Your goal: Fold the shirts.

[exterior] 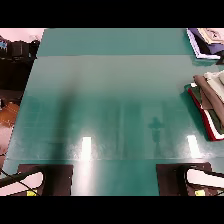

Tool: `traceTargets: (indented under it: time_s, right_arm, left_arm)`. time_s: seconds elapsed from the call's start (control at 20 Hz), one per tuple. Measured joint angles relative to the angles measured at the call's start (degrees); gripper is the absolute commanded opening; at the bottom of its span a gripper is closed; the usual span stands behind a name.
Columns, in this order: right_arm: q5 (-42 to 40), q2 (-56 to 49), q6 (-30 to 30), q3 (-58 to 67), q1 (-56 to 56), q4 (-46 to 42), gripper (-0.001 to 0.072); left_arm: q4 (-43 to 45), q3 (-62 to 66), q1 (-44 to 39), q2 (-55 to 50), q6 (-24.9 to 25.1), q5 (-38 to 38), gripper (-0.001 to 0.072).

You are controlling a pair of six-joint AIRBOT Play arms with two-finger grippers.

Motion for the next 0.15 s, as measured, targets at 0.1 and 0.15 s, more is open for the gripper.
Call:
traceTargets:
  time_s: [0.1, 0.15]
  right_arm:
    - [-0.72, -0.02, -0.07, 0.0, 2.8, 0.02, 0.0017]
    - [-1.01, 0.0, -0.13, 0.0, 3.82, 0.13, 0.0017]
  left_arm:
    - [0.0, 0.0, 0.0, 0.0, 0.0, 0.31, 0.0024]
    - [0.0, 0.0, 0.0, 0.0, 0.0, 0.33, 0.0024]
